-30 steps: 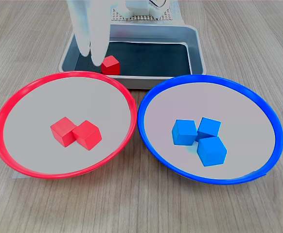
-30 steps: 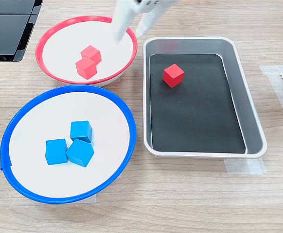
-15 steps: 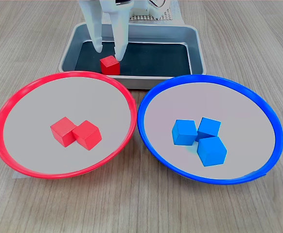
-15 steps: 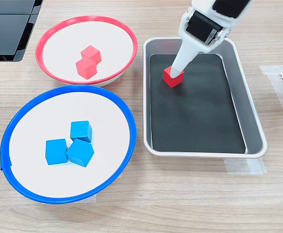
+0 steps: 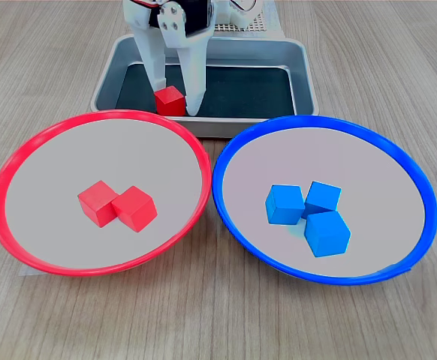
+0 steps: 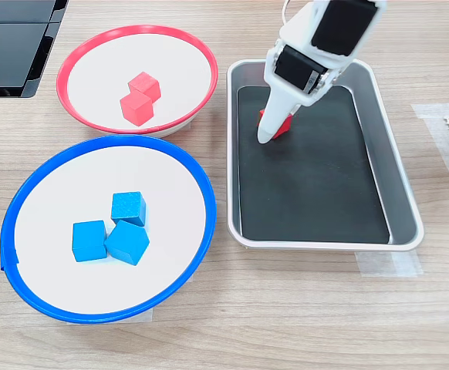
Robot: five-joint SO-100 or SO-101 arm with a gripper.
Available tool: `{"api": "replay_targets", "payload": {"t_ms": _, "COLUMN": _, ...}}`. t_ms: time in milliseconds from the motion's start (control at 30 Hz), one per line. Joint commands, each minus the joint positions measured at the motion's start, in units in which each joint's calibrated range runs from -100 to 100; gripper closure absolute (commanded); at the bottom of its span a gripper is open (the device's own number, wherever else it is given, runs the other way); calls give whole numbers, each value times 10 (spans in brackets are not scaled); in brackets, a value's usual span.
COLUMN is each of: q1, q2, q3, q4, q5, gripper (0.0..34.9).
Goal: Resolve any anomalies and move all blocks to matching dishes
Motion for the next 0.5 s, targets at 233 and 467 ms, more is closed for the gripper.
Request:
{"api": "replay_targets", "payload": {"t_ms": 233, "q1": -6, "q2": 15, "q3": -49, "q4": 5, "q5": 2, "gripper": 346}}
{"api": "replay_targets", "payload": {"t_ms": 467, "q1": -57, "q2": -7, "q3": -296, "q4": 184, "q5": -161, "gripper": 348}}
